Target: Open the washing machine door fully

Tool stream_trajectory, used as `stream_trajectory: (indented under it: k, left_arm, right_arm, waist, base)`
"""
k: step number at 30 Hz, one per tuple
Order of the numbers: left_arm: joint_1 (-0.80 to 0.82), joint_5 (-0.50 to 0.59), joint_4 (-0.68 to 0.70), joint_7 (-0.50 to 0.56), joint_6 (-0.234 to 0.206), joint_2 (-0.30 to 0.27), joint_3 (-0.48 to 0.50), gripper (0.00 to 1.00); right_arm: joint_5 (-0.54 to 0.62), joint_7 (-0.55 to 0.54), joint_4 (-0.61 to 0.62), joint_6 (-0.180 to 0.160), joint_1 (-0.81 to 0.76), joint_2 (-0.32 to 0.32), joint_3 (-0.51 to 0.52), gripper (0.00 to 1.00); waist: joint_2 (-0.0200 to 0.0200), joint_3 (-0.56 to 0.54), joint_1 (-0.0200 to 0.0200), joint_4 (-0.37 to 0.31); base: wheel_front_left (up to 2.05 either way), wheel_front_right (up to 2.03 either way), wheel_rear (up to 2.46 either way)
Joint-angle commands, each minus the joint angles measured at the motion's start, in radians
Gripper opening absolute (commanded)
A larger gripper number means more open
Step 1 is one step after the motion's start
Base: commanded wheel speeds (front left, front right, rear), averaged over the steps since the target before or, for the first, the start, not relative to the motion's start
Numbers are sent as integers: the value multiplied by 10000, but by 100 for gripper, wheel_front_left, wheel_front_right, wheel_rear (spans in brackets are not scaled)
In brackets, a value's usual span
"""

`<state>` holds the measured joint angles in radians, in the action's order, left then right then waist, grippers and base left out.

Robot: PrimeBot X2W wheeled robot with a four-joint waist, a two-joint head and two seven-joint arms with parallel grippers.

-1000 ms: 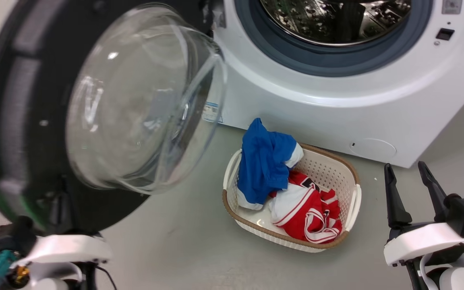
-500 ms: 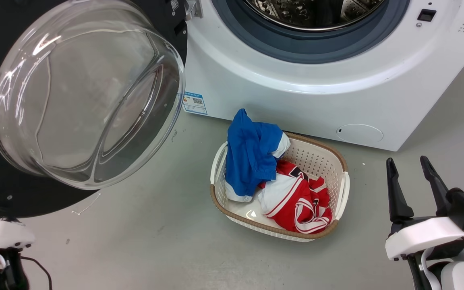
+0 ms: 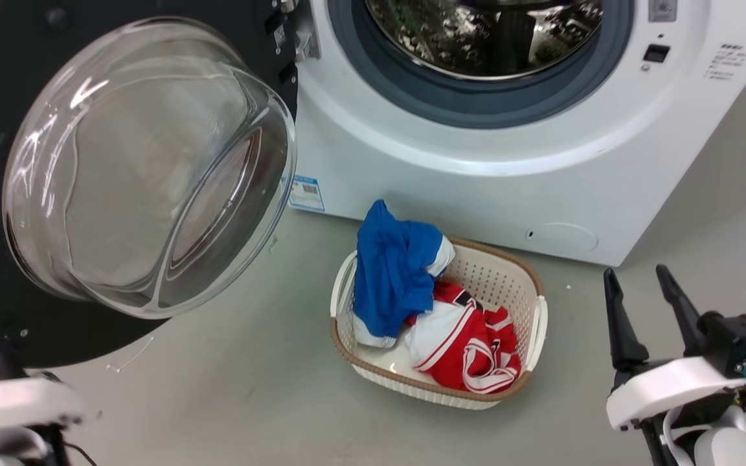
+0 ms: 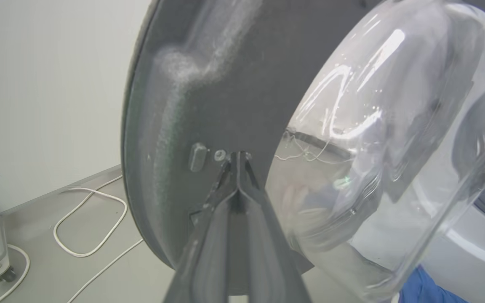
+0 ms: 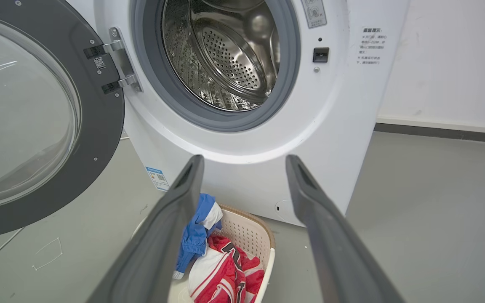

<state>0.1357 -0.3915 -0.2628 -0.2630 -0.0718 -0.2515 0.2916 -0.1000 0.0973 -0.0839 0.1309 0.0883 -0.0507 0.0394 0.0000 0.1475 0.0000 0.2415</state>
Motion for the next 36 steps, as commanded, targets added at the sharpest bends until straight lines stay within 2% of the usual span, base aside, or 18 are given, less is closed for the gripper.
stream_trajectory:
  k: [1, 9, 14, 20, 21, 22, 23, 24, 25, 26, 36]
  left_arm:
    - [-273, 166, 230, -24, -35, 213, -122, 0]
    - [-1641, 859, 1543, 32, 3, 1215, -1136, 0]
    - [-2124, 1256, 1964, 298, 113, 1534, -2174, 0]
    - [-1890, 1521, 2109, 663, 461, 1696, -3320, 0]
    - [-1795, 1571, 2107, 698, 514, 1680, -3425, 14]
    - [-1701, 1642, 2080, 712, 536, 1636, -3515, 34]
    - [-1640, 1696, 2014, 745, 547, 1590, -3591, 48]
    - [-1578, 1727, 1963, 771, 576, 1564, -3630, 80]
    - [-1514, 1791, 1921, 777, 586, 1528, -3671, 96]
    - [-1461, 1826, 1874, 800, 592, 1498, -3726, 100]
    - [-1346, 2003, 1405, 807, 509, 1255, -3840, 100]
  right_arm:
    - [-77, 54, -60, -2, -131, 9, -13, 100]
    - [-145, -4, -122, -2, -459, 9, -27, 100]
    - [-130, -62, -65, -2, -502, 9, -71, 100]
    - [-163, -49, -39, -2, -454, 9, -225, 100]
    - [-164, -27, -21, -1, -426, 9, -261, 100]
    - [-151, -5, -18, -2, -416, 11, -282, 100]
    - [-169, -1, -27, -2, -427, 9, -290, 100]
    - [-189, 25, -31, -2, -441, 9, -323, 100]
    - [-205, 22, -43, -2, -457, 9, -359, 100]
    - [-293, 20, -63, -2, -488, 11, -366, 100]
    - [-246, 129, -221, -2, -561, 11, -693, 100]
  waist:
    - [0, -199, 0, -94]
    - [0, -796, 0, -325]
    - [0, -992, 0, -638]
    - [0, -1013, 0, -1286]
    - [0, -980, 0, -1420]
    - [0, -960, 0, -1546]
    - [0, -957, 0, -1675]
    - [0, -955, 0, -1809]
    - [0, -960, 0, -1950]
    - [0, -961, 0, -2074]
    - [0, -1067, 0, -3001]
  base:
    - [0, 0, 0]
    - [0, 0, 0]
    - [0, 0, 0]
    - [0, 0, 0]
    - [0, 0, 0]
    - [0, 0, 0]
    - [0, 0, 0]
    - [0, 0, 0]
    - [0, 0, 0]
    - [0, 0, 0]
    - [0, 0, 0]
